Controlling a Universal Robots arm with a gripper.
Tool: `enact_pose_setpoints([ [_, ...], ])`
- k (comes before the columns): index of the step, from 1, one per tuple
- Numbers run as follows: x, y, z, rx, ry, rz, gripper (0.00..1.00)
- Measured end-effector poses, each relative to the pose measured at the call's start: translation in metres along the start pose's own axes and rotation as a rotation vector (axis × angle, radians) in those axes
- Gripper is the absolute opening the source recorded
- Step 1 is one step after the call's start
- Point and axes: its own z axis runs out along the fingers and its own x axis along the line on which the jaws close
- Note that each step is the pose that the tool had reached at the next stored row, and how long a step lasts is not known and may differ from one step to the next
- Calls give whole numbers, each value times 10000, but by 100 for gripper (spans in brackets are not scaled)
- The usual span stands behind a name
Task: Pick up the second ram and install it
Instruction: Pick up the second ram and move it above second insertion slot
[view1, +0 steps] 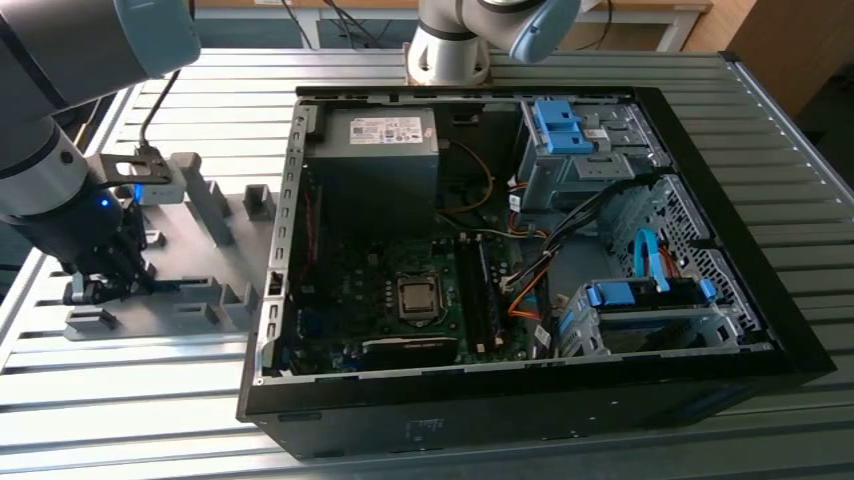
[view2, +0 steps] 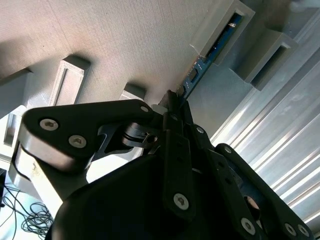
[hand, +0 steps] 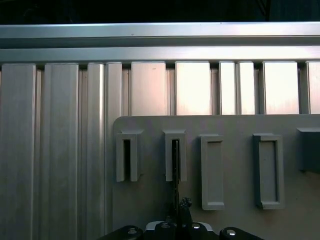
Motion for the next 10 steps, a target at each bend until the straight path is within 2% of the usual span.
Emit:
enact_pose_setpoints([
  [4,0,0,-16,1,0,0,14],
  [10,-2,1,-133,0,2,0,14],
])
